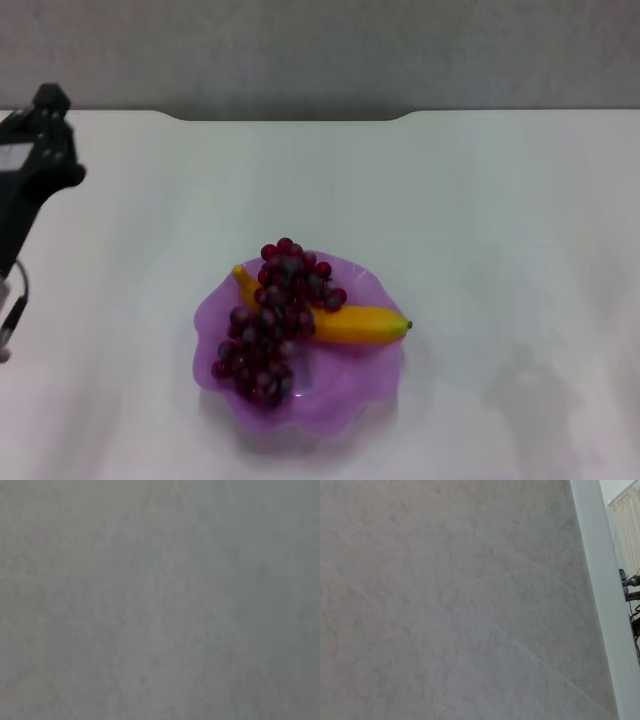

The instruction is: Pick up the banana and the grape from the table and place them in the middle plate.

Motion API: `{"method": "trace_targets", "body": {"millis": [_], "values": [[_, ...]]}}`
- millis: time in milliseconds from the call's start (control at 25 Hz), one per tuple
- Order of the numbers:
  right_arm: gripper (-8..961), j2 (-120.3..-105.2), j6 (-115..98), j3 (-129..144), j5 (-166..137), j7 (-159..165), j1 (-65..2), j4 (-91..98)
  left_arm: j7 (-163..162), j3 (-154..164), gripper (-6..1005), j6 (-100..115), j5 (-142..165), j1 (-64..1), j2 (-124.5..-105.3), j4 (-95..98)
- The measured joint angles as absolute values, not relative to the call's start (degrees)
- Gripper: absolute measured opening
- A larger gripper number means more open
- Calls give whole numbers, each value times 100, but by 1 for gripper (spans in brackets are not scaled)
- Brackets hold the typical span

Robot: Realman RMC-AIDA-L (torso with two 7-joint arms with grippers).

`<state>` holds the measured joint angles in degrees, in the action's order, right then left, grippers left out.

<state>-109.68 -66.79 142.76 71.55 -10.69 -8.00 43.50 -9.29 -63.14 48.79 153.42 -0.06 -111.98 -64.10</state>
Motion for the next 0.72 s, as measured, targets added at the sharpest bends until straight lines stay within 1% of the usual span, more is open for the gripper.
{"method": "trace_targets", "body": {"millis": [40, 80, 120, 160, 200, 320, 520, 600, 720], "values": [[-1, -10997, -6680, 14240, 7157, -1087, -800, 4281, -1275, -6379, 46, 5211, 15541, -58, -11193, -6069], [-1, -10997, -6680, 14240, 7157, -1087, -800, 4281, -1628, -6473, 39, 5564, 15772, -131, -11204, -5695], [-1, -11029, -6680, 14198, 7158, -1088, -800, 4228, -1897, -6580, 33, 5835, 15945, -200, -11226, -5348], [-1, -11103, -6679, 14130, 7148, -1091, -814, 4117, -2168, -6736, 26, 6141, 16156, -299, -11280, -4914], [-1, -11103, -6679, 14130, 7148, -1091, -814, 4117, -2321, -6853, 26, 6334, 16276, -382, -11327, -4589], [-1, -11242, -6680, 14014, 7146, -1117, -854, 3884, -2534, -7136, 27, 6864, 16423, -680, -11486, -3489], [-1, -11451, -6822, 13797, 7147, -1391, -902, 3501, -2186, -7212, 27, 7117, 16430, -1079, -11620, -2597], [-1, -11483, -6884, 13768, 7162, -1461, -946, 3403, -1981, -7203, 27, 7128, 16425, -1209, -11638, -2373], [-1, -11490, -6875, 13757, 7213, -1466, -1010, 3280, -1787, -7206, 28, 7134, 16387, -1301, -11669, -2174]]}}
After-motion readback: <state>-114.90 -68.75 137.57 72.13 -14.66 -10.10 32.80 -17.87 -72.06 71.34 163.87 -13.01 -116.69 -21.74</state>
